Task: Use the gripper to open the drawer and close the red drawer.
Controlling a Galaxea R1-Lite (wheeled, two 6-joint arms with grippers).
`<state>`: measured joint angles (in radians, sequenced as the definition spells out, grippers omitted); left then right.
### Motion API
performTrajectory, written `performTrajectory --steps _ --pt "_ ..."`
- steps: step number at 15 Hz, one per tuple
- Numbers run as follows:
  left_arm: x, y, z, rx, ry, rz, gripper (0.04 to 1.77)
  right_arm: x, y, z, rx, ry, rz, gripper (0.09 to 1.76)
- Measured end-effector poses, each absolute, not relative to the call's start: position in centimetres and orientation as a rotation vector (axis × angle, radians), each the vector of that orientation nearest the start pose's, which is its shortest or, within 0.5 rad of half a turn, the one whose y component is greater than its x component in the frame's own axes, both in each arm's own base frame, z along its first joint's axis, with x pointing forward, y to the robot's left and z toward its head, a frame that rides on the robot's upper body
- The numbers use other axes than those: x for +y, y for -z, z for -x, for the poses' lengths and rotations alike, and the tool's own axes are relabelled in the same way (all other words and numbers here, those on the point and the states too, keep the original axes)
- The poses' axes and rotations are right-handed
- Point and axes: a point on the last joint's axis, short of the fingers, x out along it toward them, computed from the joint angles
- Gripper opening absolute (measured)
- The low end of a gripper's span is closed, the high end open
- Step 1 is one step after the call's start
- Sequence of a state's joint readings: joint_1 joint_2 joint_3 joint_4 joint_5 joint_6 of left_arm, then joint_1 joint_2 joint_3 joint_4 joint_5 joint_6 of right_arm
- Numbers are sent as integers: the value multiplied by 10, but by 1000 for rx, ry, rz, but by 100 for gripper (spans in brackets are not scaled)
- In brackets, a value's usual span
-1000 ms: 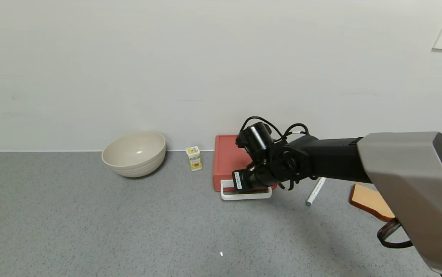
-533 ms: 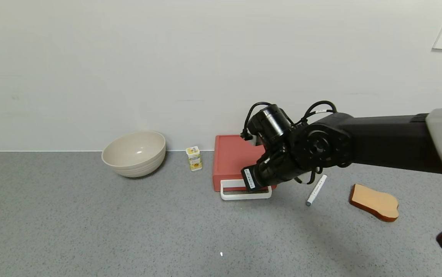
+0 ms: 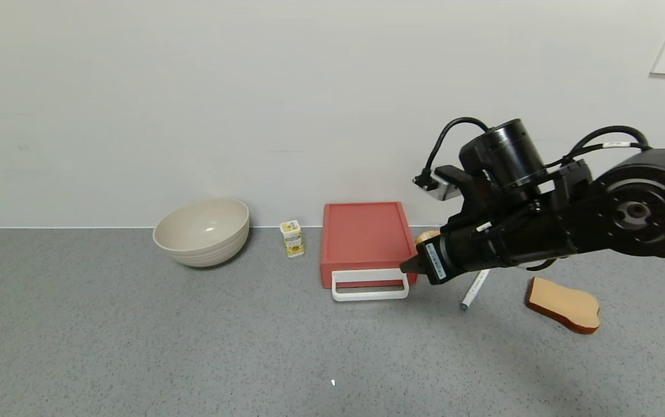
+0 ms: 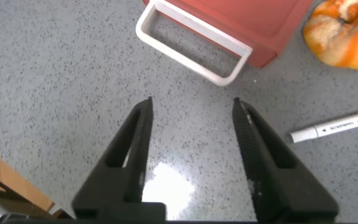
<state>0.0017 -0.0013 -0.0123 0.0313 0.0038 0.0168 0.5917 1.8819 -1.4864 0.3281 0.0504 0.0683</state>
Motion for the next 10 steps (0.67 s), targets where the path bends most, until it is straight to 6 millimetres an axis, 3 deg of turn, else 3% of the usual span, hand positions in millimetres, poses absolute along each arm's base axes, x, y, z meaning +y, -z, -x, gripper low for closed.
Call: performTrajectory --steps 4,10 --pt "0 -76 24 19 -6 -17 172 169 -231 -274 670 -618 101 129" --pt "0 -76 24 19 -6 -16 172 120 -253 -231 596 -622 57 151"
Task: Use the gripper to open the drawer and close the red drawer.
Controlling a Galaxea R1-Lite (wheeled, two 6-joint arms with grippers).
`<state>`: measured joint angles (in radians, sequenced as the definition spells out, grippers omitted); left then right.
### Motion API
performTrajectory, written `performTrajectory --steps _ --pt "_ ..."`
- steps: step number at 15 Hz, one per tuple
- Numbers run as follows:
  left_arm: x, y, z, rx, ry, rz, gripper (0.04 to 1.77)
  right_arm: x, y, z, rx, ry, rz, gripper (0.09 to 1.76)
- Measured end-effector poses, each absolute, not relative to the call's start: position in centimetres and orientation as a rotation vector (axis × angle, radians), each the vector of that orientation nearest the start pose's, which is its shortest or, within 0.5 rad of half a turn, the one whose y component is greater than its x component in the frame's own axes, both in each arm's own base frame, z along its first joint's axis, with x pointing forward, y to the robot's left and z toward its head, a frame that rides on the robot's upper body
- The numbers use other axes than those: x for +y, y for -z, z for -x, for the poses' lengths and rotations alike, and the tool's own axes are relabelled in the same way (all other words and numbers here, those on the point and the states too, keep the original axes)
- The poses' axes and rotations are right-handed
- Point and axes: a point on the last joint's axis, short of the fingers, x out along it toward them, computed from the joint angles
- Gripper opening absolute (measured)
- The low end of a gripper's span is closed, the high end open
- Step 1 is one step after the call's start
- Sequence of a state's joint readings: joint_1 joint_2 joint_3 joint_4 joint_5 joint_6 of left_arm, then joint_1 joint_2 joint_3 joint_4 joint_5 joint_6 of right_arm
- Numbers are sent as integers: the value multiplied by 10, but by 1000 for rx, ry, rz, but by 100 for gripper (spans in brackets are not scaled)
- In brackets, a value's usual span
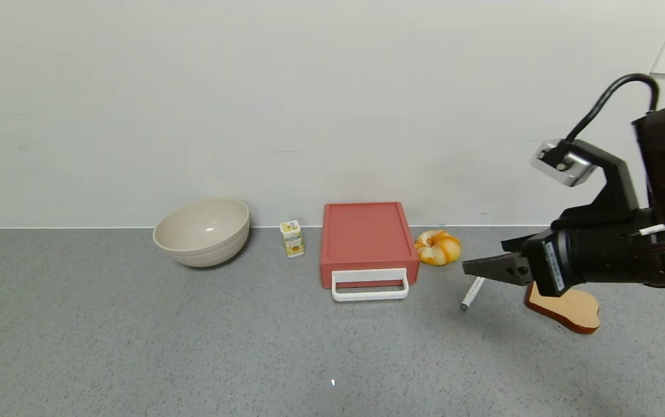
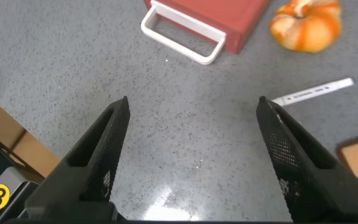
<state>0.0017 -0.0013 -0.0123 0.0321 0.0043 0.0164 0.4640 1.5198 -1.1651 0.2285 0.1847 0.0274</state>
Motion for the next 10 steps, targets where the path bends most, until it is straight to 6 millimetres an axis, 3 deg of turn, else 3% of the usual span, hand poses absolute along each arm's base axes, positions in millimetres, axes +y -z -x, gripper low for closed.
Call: performTrajectory --steps 6,10 --pt "0 -76 24 18 -6 -15 172 75 -279 -174 454 -549 21 162" --pt "0 -75 24 18 -6 -15 172 46 -279 -126 366 -438 9 165"
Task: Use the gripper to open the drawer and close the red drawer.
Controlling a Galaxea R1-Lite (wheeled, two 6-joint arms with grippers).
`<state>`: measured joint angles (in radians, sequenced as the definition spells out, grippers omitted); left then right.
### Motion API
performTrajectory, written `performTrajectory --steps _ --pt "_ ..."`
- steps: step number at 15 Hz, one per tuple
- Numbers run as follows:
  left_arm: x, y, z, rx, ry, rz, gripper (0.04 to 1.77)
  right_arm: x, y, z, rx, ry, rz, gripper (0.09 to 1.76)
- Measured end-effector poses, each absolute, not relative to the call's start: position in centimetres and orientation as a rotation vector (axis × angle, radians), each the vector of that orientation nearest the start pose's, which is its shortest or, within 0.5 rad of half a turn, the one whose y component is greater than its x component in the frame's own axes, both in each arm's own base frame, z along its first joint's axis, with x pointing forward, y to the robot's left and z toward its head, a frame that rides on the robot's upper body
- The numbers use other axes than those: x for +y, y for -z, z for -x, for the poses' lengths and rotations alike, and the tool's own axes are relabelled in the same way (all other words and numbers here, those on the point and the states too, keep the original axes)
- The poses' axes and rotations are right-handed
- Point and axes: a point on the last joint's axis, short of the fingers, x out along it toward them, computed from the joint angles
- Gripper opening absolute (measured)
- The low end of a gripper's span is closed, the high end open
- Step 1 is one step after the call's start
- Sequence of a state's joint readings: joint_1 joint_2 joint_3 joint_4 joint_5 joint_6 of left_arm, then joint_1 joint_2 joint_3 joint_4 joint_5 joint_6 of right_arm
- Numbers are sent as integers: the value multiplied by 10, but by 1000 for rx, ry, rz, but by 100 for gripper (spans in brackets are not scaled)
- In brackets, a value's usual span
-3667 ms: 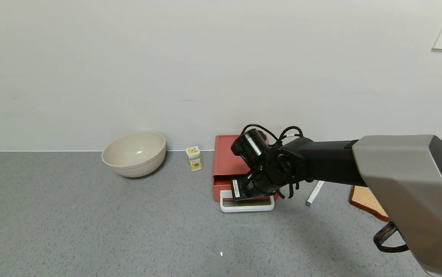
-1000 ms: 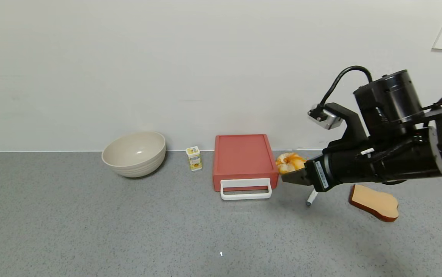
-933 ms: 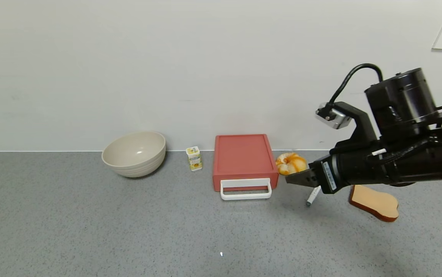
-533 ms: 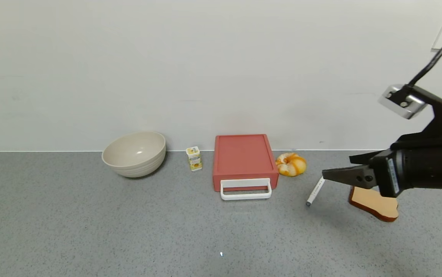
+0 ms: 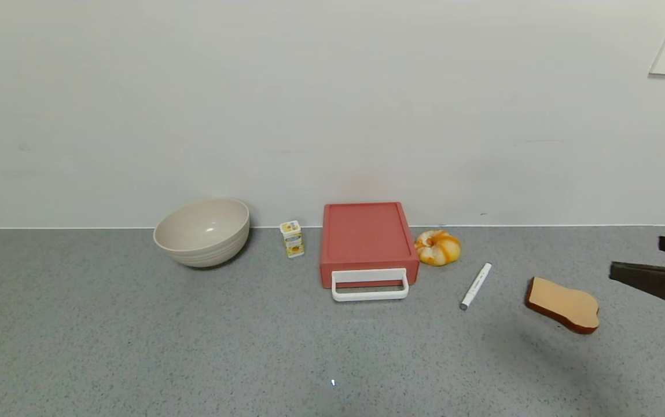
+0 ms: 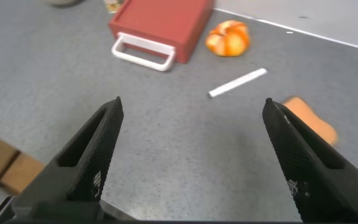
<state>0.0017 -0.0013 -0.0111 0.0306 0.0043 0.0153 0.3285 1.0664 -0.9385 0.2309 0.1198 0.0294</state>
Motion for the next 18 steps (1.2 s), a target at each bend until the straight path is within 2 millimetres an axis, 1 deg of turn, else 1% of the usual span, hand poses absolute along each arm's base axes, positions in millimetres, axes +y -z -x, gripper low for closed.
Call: performTrajectory --steps 5,10,12,15,16,18 --pt "0 -76 24 18 -6 -15 172 18 -274 -63 224 -256 3 168" --pt "0 -76 24 17 -6 -15 172 0 -267 -14 103 -77 -19 169" --pt "0 -76 24 17 -6 -15 172 -3 -266 1 55 11 -29 170" --pt "0 -76 24 16 -6 -14 172 -3 -260 23 -13 127 -36 170" --pt "0 -76 24 17 -5 -14 172 -2 -255 30 -29 142 -35 170" --pt "0 -75 24 18 -5 -14 172 0 -241 48 -53 112 -22 170"
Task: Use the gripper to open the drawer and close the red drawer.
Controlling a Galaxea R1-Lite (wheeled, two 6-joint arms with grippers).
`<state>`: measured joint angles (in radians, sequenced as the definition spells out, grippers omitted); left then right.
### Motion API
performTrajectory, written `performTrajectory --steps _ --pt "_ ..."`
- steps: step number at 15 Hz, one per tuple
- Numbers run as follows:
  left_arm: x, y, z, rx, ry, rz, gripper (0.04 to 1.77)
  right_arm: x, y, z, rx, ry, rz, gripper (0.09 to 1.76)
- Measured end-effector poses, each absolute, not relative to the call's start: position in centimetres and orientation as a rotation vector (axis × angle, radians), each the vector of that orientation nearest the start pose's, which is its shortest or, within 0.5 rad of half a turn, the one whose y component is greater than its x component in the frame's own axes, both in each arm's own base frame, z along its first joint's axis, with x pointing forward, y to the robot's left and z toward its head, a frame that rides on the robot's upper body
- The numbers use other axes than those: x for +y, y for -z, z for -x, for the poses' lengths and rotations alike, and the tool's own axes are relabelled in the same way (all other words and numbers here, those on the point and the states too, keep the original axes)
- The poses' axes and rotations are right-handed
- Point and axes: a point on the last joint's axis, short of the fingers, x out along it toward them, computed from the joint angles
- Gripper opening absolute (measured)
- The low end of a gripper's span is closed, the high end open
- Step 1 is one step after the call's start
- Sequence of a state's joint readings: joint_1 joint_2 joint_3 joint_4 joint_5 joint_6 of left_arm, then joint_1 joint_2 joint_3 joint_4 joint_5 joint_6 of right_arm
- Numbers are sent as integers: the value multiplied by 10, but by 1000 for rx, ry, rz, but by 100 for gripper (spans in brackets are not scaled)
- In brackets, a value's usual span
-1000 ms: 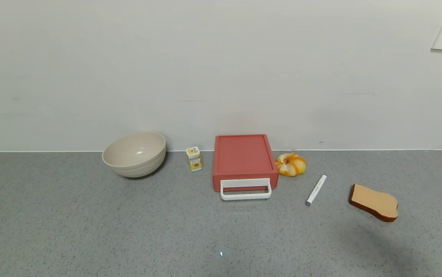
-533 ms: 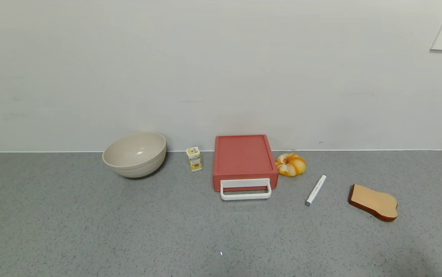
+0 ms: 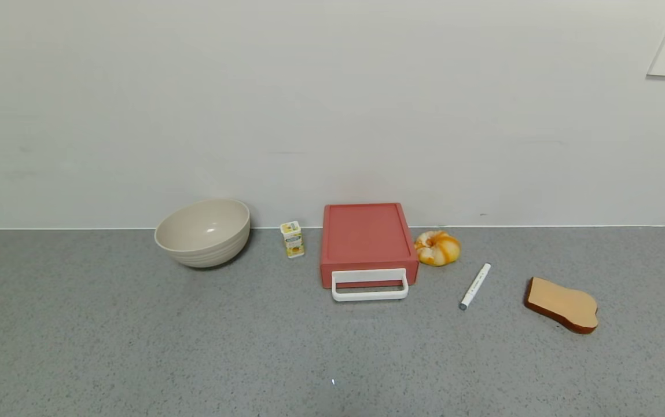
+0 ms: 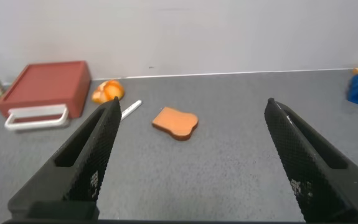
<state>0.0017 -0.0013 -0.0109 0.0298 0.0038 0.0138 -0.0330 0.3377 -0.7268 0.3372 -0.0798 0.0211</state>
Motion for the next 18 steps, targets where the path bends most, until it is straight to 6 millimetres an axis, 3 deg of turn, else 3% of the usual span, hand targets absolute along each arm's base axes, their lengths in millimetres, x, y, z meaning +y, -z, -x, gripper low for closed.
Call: performTrajectory --steps 3,6,10,13,15,18 --pt "0 -75 24 18 -5 -13 172 1 -211 68 -67 33 -5 170" --pt "0 -75 24 17 -5 -13 172 1 -176 70 -80 23 12 170" --pt "0 -76 24 16 -5 -14 172 0 -140 49 -174 29 41 170" --pt "0 -76 24 10 -7 -16 172 0 -101 30 -109 21 91 170" --pt "0 -76 24 7 -6 -16 172 1 -80 24 -8 -10 36 170" --pt "0 -76 24 7 -8 -12 172 1 -77 23 -10 -11 3 170"
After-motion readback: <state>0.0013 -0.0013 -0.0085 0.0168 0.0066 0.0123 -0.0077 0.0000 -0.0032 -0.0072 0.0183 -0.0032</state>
